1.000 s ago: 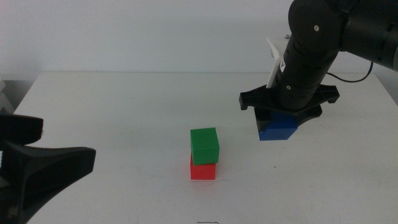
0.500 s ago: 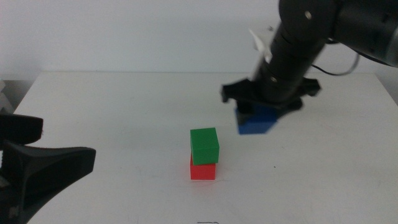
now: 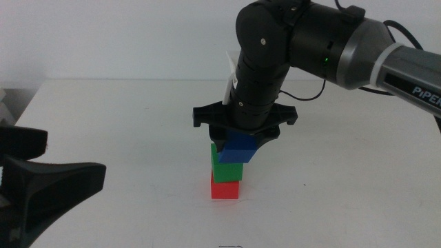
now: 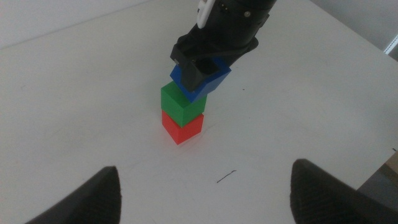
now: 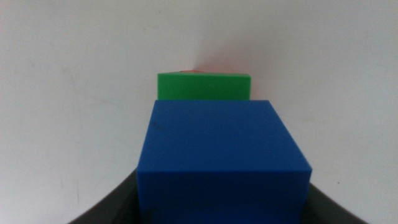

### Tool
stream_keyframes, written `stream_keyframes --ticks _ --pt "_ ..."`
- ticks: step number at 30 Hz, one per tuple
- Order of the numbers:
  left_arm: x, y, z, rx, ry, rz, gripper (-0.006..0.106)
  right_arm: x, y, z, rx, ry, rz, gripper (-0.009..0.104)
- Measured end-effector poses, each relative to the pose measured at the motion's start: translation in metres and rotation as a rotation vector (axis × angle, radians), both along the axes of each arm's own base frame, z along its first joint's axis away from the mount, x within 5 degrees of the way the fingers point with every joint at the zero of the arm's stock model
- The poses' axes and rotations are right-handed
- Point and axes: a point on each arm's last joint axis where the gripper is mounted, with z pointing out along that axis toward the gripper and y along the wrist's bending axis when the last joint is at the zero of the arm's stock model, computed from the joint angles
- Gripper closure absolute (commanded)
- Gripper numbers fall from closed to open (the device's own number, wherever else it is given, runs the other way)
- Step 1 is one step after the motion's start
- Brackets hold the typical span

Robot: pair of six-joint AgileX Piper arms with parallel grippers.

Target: Stack red cubes first, then green, then blue cubes in a specific spot.

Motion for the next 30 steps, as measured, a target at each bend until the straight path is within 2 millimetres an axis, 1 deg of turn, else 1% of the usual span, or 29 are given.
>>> stream_keyframes --ticks 3,4,6,10,18,23,30 --pt "0.0 0.0 0.0 0.0 0.0 0.0 0.008 0.003 0.004 -0.002 -0.01 -0.01 -0.015 0.096" --pt "0.0 0.0 0.0 0.0 0.0 0.0 0.008 0.004 0.01 -0.004 -0.007 -0.014 -0.009 0.096" --pt "0.0 0.0 0.0 0.0 0.0 0.0 0.008 0.006 0.015 -0.005 -0.001 -0.017 -0.003 0.096" --pt "0.0 0.0 0.0 0.0 0.0 0.0 0.008 0.009 0.019 -0.007 0.001 -0.02 -0.002 0.096" --pt "0.0 0.0 0.0 0.0 0.0 0.0 0.008 0.011 0.019 -0.008 -0.004 -0.026 -0.007 0.096" --pt "0.0 0.0 0.0 0.0 0.0 0.0 0.008 0.011 0.017 -0.004 -0.009 -0.043 -0.006 0.096" --pt "0.0 0.0 0.0 0.0 0.0 0.0 0.008 0.004 0.006 0.0 -0.037 -0.05 -0.009 0.096"
